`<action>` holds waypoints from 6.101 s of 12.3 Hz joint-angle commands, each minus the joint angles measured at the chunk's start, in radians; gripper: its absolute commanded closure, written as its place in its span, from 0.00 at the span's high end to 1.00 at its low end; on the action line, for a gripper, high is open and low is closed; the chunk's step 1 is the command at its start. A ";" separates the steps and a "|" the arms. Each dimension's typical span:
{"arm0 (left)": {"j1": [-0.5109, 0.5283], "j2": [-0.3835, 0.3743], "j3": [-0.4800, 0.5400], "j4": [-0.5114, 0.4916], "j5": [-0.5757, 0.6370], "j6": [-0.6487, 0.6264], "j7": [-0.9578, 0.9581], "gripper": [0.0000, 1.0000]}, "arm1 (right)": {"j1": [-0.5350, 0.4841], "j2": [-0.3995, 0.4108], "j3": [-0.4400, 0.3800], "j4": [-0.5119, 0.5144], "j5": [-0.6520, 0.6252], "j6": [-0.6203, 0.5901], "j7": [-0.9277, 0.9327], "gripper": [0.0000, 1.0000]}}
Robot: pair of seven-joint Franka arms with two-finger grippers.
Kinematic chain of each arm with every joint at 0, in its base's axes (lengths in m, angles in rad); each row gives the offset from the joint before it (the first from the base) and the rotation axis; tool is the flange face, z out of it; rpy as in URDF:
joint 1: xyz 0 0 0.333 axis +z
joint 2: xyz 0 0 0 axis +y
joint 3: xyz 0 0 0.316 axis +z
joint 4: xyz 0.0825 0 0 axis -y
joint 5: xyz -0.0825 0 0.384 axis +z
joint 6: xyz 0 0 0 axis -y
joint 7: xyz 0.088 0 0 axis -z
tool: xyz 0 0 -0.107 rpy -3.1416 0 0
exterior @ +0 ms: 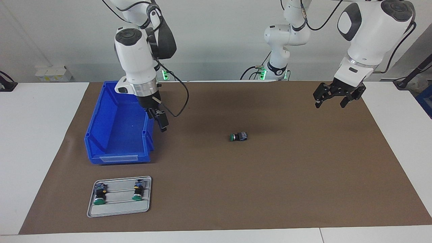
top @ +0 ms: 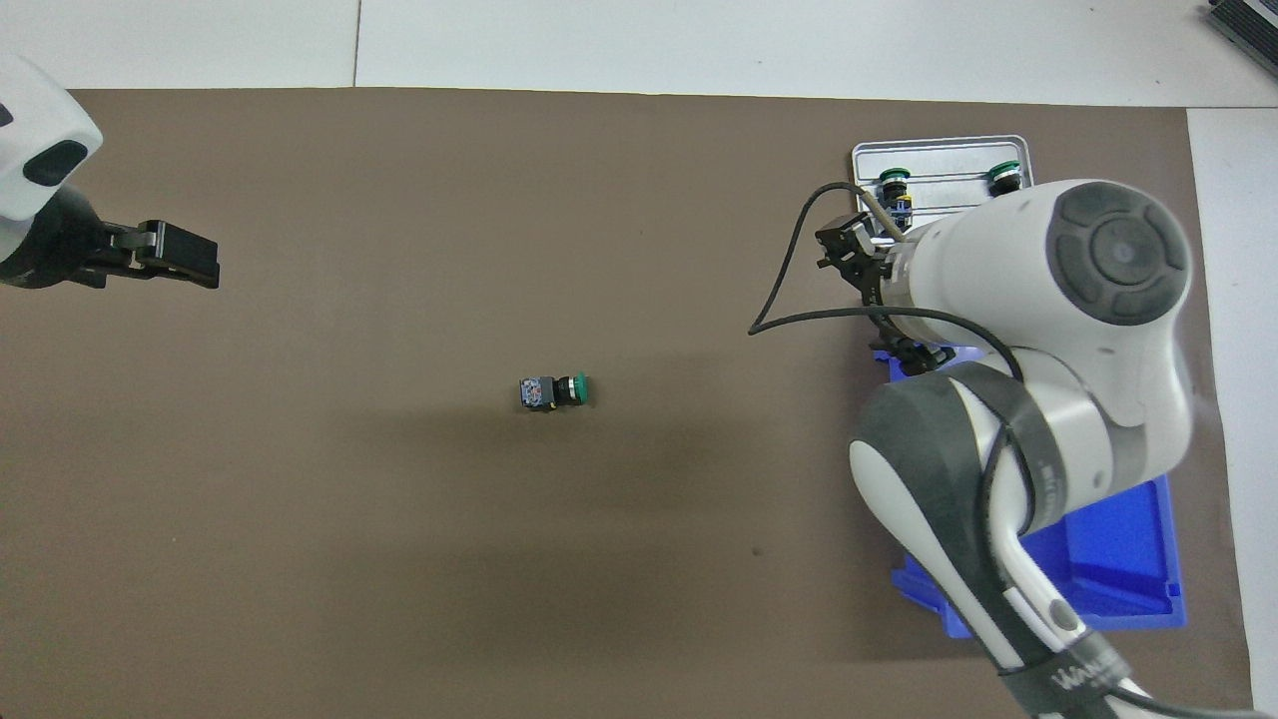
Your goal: Place and press button with both arms
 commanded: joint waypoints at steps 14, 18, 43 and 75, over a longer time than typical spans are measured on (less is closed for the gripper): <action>-0.038 -0.044 -0.022 -0.043 -0.013 0.008 0.014 1.00 | -0.199 -0.001 0.008 0.411 0.029 -0.538 -0.864 1.00; -0.106 -0.094 -0.028 -0.199 -0.019 0.181 0.280 1.00 | -0.210 -0.039 0.004 0.345 0.029 -0.529 -0.940 1.00; -0.538 0.228 -0.025 -0.403 0.110 0.569 0.684 1.00 | -0.128 -0.085 -0.061 0.299 0.052 -0.525 -0.946 1.00; -0.532 0.232 -0.016 -0.527 0.108 0.798 0.626 0.52 | -0.128 -0.085 -0.062 0.251 0.067 -0.515 -0.943 1.00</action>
